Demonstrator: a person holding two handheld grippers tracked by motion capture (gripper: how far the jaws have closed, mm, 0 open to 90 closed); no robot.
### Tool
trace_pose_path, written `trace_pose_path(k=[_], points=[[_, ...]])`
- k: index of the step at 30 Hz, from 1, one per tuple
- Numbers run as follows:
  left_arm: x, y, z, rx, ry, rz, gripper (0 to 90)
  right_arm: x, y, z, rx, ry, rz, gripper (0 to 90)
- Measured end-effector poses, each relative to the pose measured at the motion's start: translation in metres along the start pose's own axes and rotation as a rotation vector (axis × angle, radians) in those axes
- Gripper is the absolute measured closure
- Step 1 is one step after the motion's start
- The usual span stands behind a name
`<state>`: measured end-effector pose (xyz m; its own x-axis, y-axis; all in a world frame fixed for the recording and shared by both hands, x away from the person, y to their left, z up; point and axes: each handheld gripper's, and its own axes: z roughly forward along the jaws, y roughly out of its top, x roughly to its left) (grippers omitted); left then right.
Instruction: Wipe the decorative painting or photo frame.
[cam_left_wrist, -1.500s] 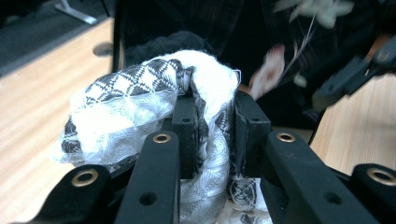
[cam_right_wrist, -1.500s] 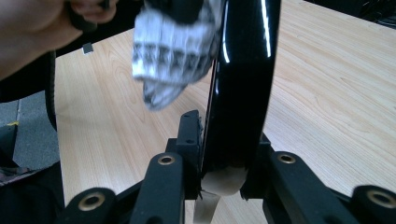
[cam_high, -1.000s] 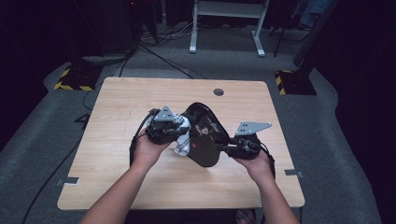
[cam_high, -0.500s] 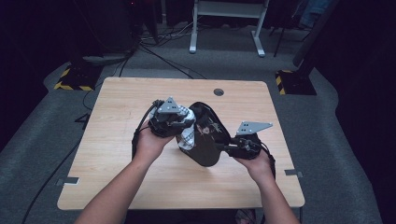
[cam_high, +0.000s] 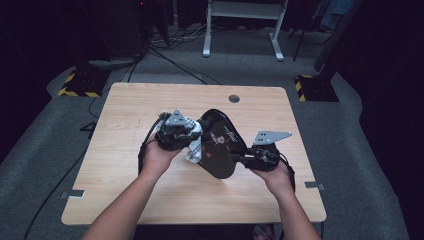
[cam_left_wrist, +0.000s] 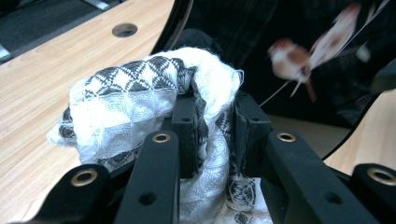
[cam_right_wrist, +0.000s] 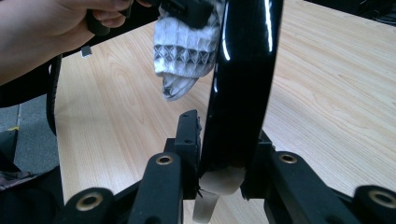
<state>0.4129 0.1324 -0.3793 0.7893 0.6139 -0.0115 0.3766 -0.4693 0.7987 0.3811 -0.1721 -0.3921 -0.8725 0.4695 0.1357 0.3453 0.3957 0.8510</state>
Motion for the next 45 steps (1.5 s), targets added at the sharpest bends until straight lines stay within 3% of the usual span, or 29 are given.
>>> trace_pose_path(k=[8,14,16,18,28,33,36,42,45], points=[[0.004,-0.011,0.007,0.036,-0.001,-0.043,73.8,0.0,0.0,0.0,-0.002,0.001,0.004,73.8],[-0.003,0.004,-0.002,-0.001,-0.012,-0.006,73.4,0.0,0.0,0.0,-0.004,0.002,0.005,74.2],[-0.009,0.015,-0.008,-0.02,0.003,0.031,73.4,0.0,0.0,0.0,-0.003,0.002,0.005,74.3],[-0.01,0.016,-0.009,-0.016,0.006,0.033,73.4,0.0,0.0,0.0,-0.003,0.003,0.004,74.3],[0.004,-0.012,0.006,0.002,0.014,-0.012,73.5,0.001,0.001,0.002,-0.002,0.002,0.001,73.3],[0.007,-0.022,0.012,0.043,0.017,-0.024,73.5,0.001,0.001,0.002,-0.004,0.005,0.01,73.3],[0.009,-0.028,0.016,0.053,0.001,-0.054,73.5,0.0,0.001,0.002,-0.007,0.007,0.013,73.4],[0.01,-0.026,0.017,0.066,0.005,-0.058,73.1,-0.002,0.001,0.002,-0.009,0.003,0.026,73.7],[0.008,-0.014,0.009,0.03,0.011,-0.048,73.1,-0.001,0.002,0.002,-0.005,0.001,0.026,73.8]])
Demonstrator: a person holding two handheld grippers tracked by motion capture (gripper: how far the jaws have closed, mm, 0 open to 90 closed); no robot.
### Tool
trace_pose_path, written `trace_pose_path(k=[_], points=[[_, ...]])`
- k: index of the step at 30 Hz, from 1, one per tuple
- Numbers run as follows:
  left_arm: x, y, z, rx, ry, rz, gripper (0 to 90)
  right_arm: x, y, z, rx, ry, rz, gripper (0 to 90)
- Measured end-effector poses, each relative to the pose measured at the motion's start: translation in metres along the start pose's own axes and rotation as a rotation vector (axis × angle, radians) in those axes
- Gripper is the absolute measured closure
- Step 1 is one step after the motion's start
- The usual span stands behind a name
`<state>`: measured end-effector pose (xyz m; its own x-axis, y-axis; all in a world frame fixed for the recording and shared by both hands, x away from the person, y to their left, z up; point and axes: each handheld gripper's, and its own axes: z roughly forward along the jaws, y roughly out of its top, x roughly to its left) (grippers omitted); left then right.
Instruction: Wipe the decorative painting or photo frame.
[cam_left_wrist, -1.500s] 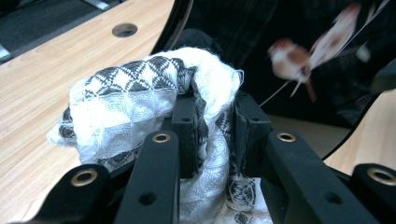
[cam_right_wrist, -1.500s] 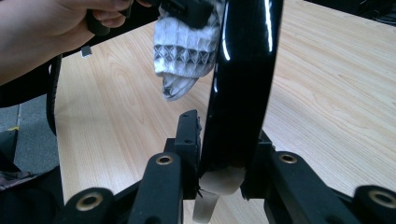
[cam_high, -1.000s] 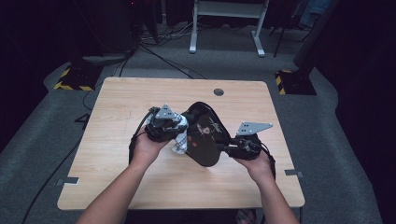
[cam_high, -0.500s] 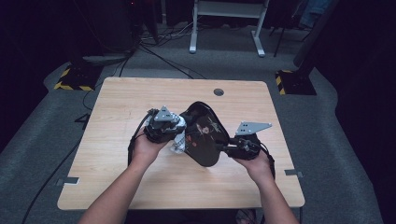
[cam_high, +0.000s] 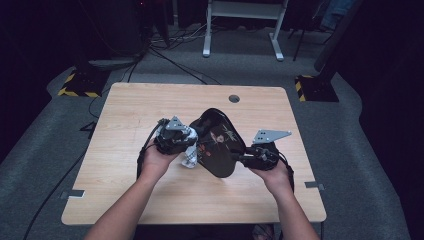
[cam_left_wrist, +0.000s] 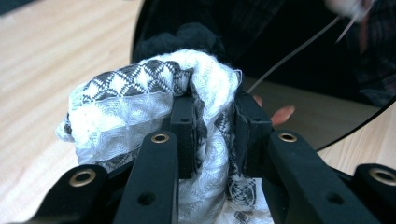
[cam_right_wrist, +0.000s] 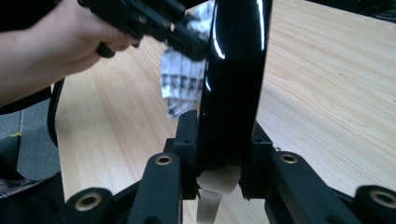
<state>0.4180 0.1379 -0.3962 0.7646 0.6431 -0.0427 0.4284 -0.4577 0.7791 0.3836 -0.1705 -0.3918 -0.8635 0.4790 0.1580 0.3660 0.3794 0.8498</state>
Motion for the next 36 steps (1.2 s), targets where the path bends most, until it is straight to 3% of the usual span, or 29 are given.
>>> trace_pose_path(k=[7,9,11,14,19,25,29,30,32,36], points=[[-0.006,0.021,-0.021,-0.066,0.019,0.06,72.9,-0.002,-0.001,0.0,-0.008,0.019,0.017,74.5],[-0.003,0.017,-0.019,-0.07,0.004,0.053,73.0,-0.002,-0.001,0.001,-0.011,0.025,0.022,74.4],[-0.001,0.012,-0.016,-0.056,0.016,0.049,73.1,-0.002,-0.001,0.001,-0.011,0.027,0.022,74.3],[0.005,-0.003,-0.005,-0.029,0.0,0.008,73.1,-0.003,-0.001,0.001,-0.012,0.028,0.024,73.9],[0.007,-0.014,0.004,-0.003,-0.013,-0.028,72.9,-0.002,0.0,0.002,-0.015,0.021,0.026,73.7],[-0.002,-0.005,0.0,-0.007,-0.022,-0.004,72.5,-0.003,-0.001,0.002,-0.018,0.026,0.036,73.9],[-0.012,0.009,-0.006,-0.026,-0.031,0.031,72.5,-0.003,0.0,0.002,-0.017,0.024,0.037,74.0],[-0.019,0.015,-0.007,-0.023,-0.024,0.058,72.5,-0.003,0.0,0.002,-0.017,0.024,0.038,74.0],[-0.02,0.015,-0.007,-0.021,-0.021,0.066,72.4,-0.003,-0.001,0.002,-0.018,0.025,0.04,73.9],[-0.025,0.003,0.005,-0.004,-0.056,0.059,72.5,-0.004,-0.001,0.001,-0.018,0.027,0.04,73.8]])
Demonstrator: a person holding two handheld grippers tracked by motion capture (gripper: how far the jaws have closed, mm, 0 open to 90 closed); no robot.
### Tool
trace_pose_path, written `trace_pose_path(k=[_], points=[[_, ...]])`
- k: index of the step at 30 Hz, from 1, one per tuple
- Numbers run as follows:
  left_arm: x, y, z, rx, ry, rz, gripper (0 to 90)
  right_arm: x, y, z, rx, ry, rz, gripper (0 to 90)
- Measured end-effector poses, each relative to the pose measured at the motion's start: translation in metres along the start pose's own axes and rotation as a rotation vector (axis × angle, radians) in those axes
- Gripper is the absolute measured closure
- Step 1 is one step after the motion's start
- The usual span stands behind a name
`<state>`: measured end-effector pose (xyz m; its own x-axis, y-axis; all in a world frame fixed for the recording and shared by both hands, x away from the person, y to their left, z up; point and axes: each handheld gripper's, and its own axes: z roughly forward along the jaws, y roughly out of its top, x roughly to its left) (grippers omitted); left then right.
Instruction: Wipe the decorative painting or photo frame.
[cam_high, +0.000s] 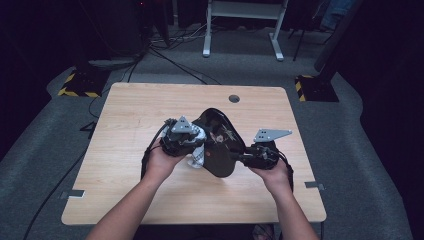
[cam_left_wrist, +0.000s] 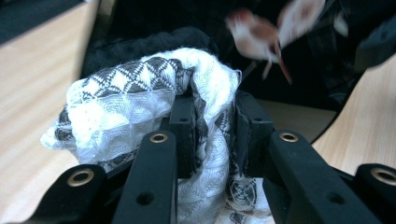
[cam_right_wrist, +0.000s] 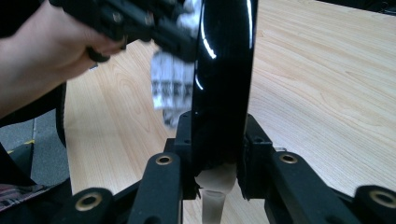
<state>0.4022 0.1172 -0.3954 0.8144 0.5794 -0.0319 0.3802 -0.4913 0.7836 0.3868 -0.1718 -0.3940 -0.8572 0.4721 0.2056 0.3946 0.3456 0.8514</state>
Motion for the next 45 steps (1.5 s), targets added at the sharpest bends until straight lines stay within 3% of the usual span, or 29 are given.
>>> trace_pose_path(k=[3,6,10,17,27,32,38,45], points=[[-0.003,-0.011,0.011,0.036,-0.012,-0.007,72.4,0.0,0.0,0.0,-0.001,-0.005,0.003,73.8],[-0.004,-0.014,0.015,0.039,-0.018,-0.012,72.4,0.0,0.0,0.0,-0.001,-0.01,0.004,73.8],[-0.004,-0.006,0.011,0.036,-0.019,-0.005,72.3,-0.001,0.0,-0.001,0.0,-0.012,0.004,73.9],[-0.012,0.026,-0.008,-0.032,-0.014,0.037,72.2,-0.001,0.0,-0.001,-0.001,-0.01,0.004,73.9],[-0.018,-0.001,0.014,-0.009,-0.075,0.004,72.4,-0.001,-0.001,-0.001,-0.006,-0.015,0.008,74.1],[-0.02,0.013,0.007,-0.011,-0.077,0.004,72.4,-0.002,0.0,-0.001,-0.004,-0.014,0.008,74.4],[-0.026,0.039,-0.005,-0.039,-0.067,0.045,72.4,-0.002,-0.001,-0.001,-0.004,-0.019,0.011,74.5],[-0.03,0.027,0.004,-0.037,-0.076,0.04,72.6,-0.003,-0.001,-0.002,-0.006,-0.018,0.012,74.6]])
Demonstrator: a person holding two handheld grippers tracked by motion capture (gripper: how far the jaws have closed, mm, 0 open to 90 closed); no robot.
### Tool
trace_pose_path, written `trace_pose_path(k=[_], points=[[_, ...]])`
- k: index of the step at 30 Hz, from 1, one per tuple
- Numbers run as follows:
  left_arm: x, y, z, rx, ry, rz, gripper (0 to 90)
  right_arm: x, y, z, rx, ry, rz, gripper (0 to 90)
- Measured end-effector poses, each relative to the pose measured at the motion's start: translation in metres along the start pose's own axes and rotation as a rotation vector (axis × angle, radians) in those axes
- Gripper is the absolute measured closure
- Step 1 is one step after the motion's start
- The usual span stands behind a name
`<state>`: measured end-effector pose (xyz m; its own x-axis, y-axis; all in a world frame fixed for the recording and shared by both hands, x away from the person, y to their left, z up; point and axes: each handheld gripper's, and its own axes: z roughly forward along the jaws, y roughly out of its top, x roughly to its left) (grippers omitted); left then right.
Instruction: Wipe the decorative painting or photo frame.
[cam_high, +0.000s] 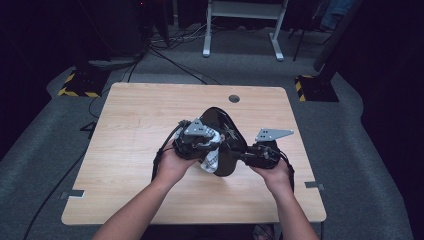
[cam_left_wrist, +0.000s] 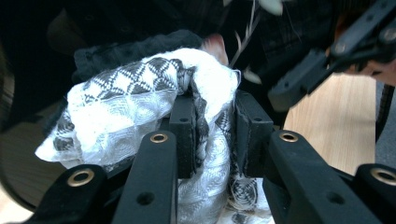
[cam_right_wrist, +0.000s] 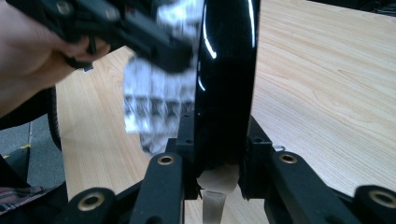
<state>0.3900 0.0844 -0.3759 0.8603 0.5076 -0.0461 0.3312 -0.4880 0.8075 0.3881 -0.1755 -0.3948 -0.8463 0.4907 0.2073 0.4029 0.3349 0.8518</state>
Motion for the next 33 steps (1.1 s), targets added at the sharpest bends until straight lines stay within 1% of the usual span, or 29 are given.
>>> trace_pose_path(k=[3,5,7,9,10,11,12,13,16,17,18,21,23,25,29,31,33], points=[[-0.003,-0.009,0.007,0.027,-0.001,0.005,72.7,0.0,0.0,0.0,0.0,-0.002,0.0,74.6],[-0.004,-0.009,0.007,0.027,0.002,0.003,72.6,0.0,0.0,0.0,0.0,0.0,0.001,74.6],[-0.004,-0.006,0.005,0.029,0.005,0.007,72.6,0.0,0.001,0.001,0.0,0.0,0.001,74.7],[-0.005,0.002,-0.001,0.004,0.011,0.015,72.6,0.0,0.0,0.0,0.0,0.003,0.002,74.7],[-0.005,0.002,-0.001,0.004,0.011,0.015,72.6,0.0,0.0,0.0,0.0,0.003,0.001,74.8],[-0.005,0.008,-0.005,-0.002,0.02,0.026,72.6,0.0,0.0,0.0,0.0,0.003,0.001,74.8],[-0.005,0.008,-0.005,-0.002,0.02,0.026,72.6,0.0,0.0,0.0,0.0,0.003,0.001,74.8],[-0.005,0.011,-0.005,0.007,0.025,0.036,72.6,0.0,0.0,0.0,0.0,0.002,0.001,74.8],[-0.006,0.006,-0.002,0.003,0.026,0.037,72.7,0.0,0.0,0.0,-0.002,0.004,0.001,74.8],[-0.006,-0.001,0.002,0.016,0.027,0.036,72.7,0.0,0.0,0.0,-0.002,0.004,0.002,74.8],[-0.006,-0.001,0.002,0.016,0.027,0.036,72.7,-0.001,0.0,0.0,-0.002,0.004,0.002,74.8],[-0.005,-0.015,0.01,0.029,0.01,0.016,72.8,-0.001,0.0,0.0,-0.003,0.006,0.005,74.8],[-0.005,-0.023,0.016,0.044,0.004,0.014,72.9,-0.001,0.0,0.0,-0.003,0.006,0.006,74.7],[-0.005,-0.028,0.019,0.053,0.001,0.01,72.9,-0.002,0.0,0.0,-0.005,0.01,0.01,74.7],[-0.004,-0.029,0.02,0.061,-0.008,0.005,72.8,-0.002,0.0,0.0,-0.008,0.012,0.013,74.8],[-0.005,-0.024,0.018,0.068,-0.009,0.005,72.8,-0.002,0.0,0.0,-0.009,0.01,0.013,75.1],[-0.005,-0.017,0.014,0.057,-0.002,0.019,72.8,-0.002,0.0,0.0,-0.008,0.007,0.014,75.1]])
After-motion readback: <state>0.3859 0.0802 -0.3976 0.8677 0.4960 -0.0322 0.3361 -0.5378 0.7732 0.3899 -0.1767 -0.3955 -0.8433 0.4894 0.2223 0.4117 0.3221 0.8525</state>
